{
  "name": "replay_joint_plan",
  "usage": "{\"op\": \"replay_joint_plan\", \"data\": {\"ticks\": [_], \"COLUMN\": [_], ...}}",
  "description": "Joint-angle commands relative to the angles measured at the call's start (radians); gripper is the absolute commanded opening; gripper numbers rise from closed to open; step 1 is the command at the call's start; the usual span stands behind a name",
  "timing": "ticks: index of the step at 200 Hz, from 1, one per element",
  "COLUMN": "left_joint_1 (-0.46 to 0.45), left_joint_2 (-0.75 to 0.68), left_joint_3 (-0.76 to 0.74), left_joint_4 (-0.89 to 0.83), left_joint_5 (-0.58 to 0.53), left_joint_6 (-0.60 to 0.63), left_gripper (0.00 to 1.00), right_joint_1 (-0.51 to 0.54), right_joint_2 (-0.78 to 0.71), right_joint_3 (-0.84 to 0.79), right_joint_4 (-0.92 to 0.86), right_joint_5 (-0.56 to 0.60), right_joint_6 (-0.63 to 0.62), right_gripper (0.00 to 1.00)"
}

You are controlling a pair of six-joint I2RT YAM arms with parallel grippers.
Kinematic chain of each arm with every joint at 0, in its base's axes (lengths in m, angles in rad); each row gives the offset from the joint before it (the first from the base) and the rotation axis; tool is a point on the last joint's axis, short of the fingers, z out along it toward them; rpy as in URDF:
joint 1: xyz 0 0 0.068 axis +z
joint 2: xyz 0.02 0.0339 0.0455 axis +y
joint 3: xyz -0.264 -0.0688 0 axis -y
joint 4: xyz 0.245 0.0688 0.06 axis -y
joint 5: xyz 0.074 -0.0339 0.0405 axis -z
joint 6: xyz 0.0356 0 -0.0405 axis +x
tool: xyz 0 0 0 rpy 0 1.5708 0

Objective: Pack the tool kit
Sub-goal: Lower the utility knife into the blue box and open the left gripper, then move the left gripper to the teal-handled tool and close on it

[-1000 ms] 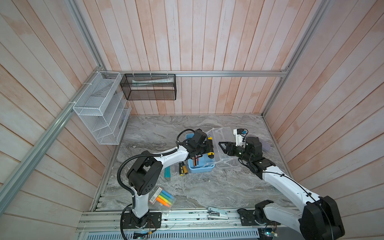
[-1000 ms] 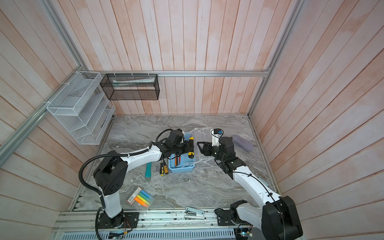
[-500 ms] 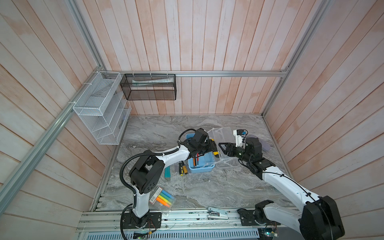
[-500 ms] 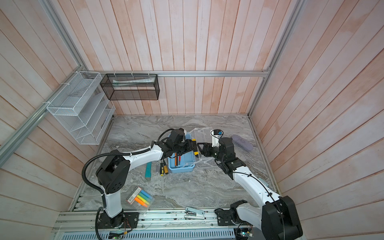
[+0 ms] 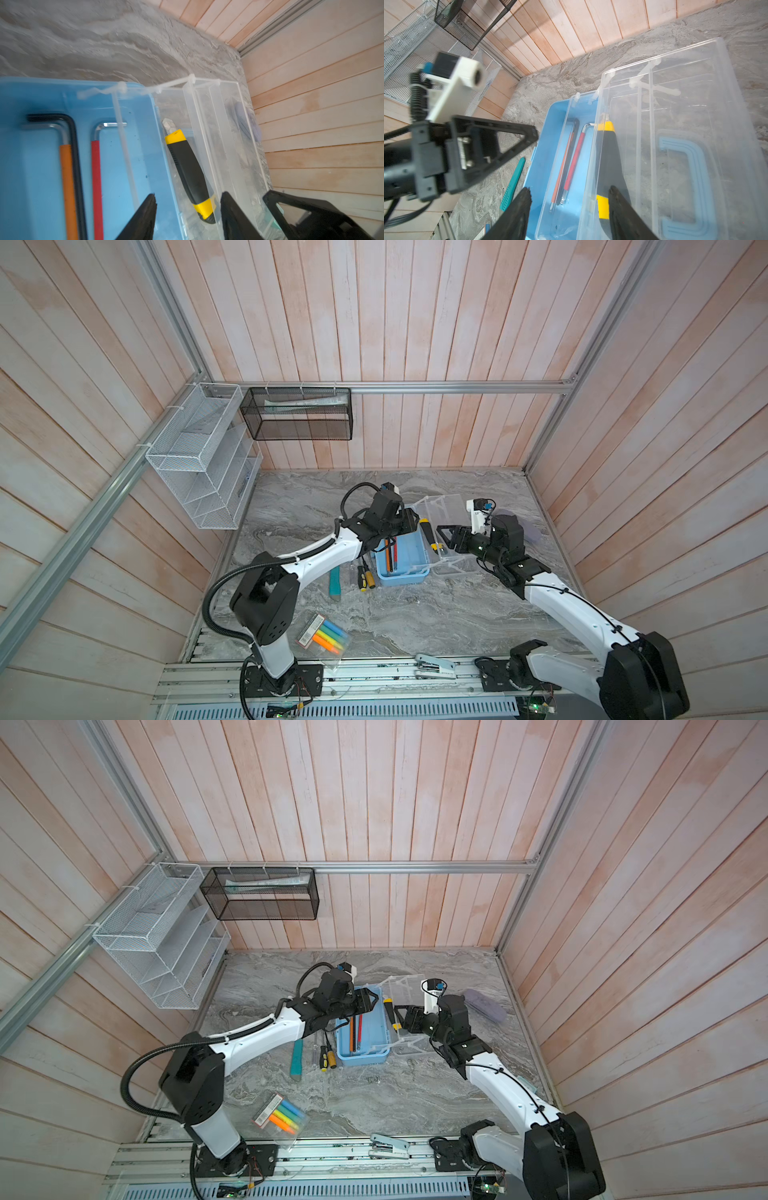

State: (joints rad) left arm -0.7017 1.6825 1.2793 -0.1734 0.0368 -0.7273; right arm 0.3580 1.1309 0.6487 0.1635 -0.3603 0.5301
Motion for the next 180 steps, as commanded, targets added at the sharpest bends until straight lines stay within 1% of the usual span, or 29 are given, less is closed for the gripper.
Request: {"op": "replay_joint_plan", "data": {"ticks": [1, 23, 45, 70, 102, 180], "left_joint_1": [0.009, 0.012, 0.022, 0.044, 0.078, 0.164], "left_joint_2": [-0.087, -0.151, -0.207, -0.252, -0.274, -0.254], "left_joint_3": [-0.055, -0.109, -0.182, -0.271, -0.368, -0.468], "left_joint_4": [-0.158, -0.292, -0.379, -0.426, -0.429, -0.370], "left_joint_5": [-0.186, -0.317, -0.375, -0.382, -0.367, -0.293], "left_joint_6": [0.112, 0.134, 0.119, 0.090, 0.067, 0.057], "left_gripper": [0.57, 0.59, 0.60, 0.60, 0.60, 0.59], "right_joint_1": [-0.002, 0.009, 0.032, 0.056, 0.078, 0.129], "right_joint_2": [-0.024, -0.019, 0.007, 0.046, 0.081, 0.128], "right_joint_3": [0.025, 0.027, 0.041, 0.057, 0.067, 0.089], "right_joint_4": [-0.006, 0.000, -0.005, -0.007, -0.004, -0.033], "right_joint_5": [-0.026, -0.030, -0.032, -0.038, -0.035, -0.011], "right_joint_6": [-0.013, -0.010, -0.011, -0.016, -0.013, -0.007], "right_gripper": [0.63, 0.64, 0.64, 0.63, 0.62, 0.60]}}
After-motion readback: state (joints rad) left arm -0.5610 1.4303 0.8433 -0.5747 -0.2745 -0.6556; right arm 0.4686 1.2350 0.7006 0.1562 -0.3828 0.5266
